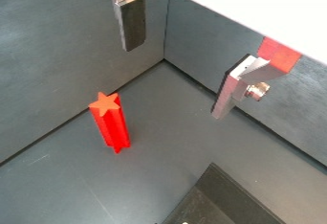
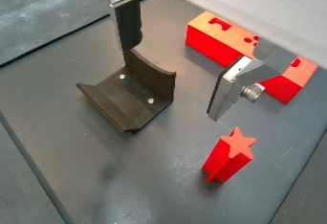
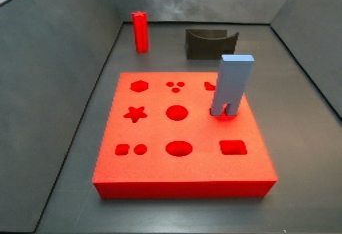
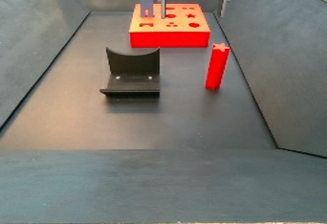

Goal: Pick up the star object. Move up. Move to above the board. Insert the star object.
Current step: Pick up the star object.

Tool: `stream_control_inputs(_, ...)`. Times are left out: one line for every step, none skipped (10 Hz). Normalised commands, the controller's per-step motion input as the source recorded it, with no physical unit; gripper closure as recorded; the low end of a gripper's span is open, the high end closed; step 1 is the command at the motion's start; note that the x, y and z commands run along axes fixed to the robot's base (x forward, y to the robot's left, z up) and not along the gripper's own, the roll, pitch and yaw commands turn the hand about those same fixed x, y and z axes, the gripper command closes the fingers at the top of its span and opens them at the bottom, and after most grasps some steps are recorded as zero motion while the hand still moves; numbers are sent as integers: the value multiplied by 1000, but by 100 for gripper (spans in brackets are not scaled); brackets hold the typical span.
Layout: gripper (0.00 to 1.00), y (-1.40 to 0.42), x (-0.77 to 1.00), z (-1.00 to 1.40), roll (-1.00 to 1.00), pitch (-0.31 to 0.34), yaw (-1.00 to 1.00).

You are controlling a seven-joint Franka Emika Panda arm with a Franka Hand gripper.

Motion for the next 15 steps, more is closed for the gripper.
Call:
stream_control_inputs(0, -34, -89, 0, 36, -43, 0)
stream_control_inputs(0, -109, -946, -366, 116, -250, 0)
stream_control_inputs(0, -94, -1000, -437, 154, -203, 0)
stream_control_inputs(0, -140, -1000, -426, 179, -161, 106)
stream_control_inputs(0, -183, -800, -417, 184, -146, 260)
stream_control_inputs(0, -274, -643, -431, 131, -174, 254)
stream_control_inputs(0, -306, -383, -437, 39, -234, 197)
stream_control_inputs(0, -186, -174, -397, -61, -314, 209)
stream_control_inputs(0, -194, -149, -469, -40, -304, 177)
stream_control_inputs(0, -80, -137, -531, -47, -324, 189)
stream_control_inputs(0, -14, -103, -423, -89, -369, 254)
stream_control_inputs(0, -6, -71, -471, -84, -357, 220)
stream_control_inputs(0, 0, 0, -666, -24, -287, 100)
stream_control_inputs(0, -43, -9, -711, 0, -273, 3)
stream_control_inputs(0, 0, -126, -294, -51, -190, 49)
